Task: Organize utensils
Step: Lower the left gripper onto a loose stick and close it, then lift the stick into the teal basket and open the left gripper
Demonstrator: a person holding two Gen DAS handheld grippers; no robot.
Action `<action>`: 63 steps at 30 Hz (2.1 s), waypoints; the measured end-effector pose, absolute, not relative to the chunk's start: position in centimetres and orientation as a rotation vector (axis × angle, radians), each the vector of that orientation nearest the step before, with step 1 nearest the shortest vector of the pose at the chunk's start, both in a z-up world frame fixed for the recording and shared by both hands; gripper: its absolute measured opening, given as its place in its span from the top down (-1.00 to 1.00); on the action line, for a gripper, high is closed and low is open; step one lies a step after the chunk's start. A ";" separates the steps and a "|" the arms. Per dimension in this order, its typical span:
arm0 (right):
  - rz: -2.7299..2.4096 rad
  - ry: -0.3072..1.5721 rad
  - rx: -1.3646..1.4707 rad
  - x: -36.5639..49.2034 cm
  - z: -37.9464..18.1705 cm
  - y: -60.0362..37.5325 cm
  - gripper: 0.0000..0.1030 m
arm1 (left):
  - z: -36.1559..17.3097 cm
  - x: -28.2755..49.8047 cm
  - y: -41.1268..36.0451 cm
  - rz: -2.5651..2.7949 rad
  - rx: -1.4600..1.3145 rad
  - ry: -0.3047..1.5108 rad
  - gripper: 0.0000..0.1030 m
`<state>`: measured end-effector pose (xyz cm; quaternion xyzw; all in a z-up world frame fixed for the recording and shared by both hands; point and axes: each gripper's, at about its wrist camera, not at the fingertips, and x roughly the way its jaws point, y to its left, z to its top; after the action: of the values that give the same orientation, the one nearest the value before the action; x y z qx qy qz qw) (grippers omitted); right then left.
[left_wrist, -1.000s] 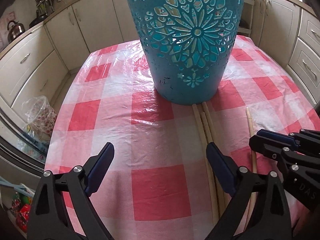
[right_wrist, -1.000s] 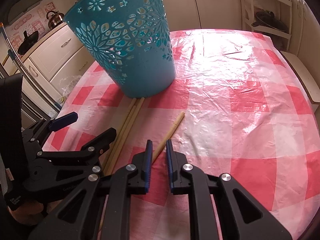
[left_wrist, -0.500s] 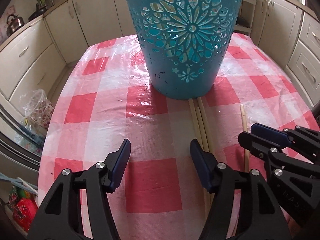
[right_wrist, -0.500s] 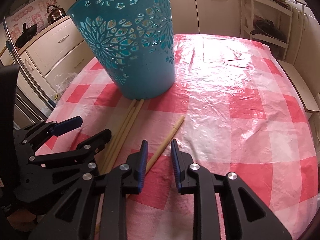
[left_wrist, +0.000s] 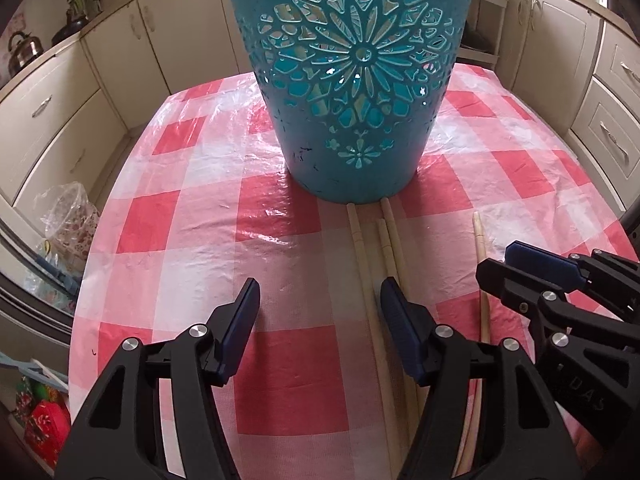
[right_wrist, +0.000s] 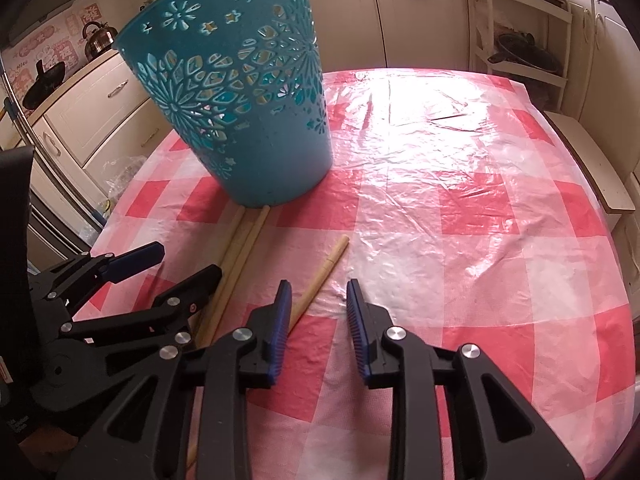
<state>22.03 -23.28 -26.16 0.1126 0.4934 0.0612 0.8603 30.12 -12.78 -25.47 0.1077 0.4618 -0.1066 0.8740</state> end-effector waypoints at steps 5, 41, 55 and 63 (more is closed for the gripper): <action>0.128 1.033 0.225 22.4 -26.2 -22.9 0.43 | -25.3 29.9 -12.6 -0.246 0.193 0.971 0.58; 0.186 1.073 0.186 23.0 -26.5 -23.1 0.72 | -25.3 33.1 -9.5 -0.294 0.183 1.022 0.90; 0.171 1.026 0.103 22.4 -26.4 -21.1 0.41 | -10.2 31.2 -3.7 -0.376 -0.215 0.602 0.90; 0.175 1.029 0.076 22.3 -26.3 -20.7 0.30 | -2.6 34.9 -6.8 -0.365 -0.276 0.380 0.90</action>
<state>22.29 -20.72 -26.33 0.0364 0.4915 0.0835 0.8661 34.95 -6.76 -2.55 -0.1361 0.1873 -0.1797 0.9561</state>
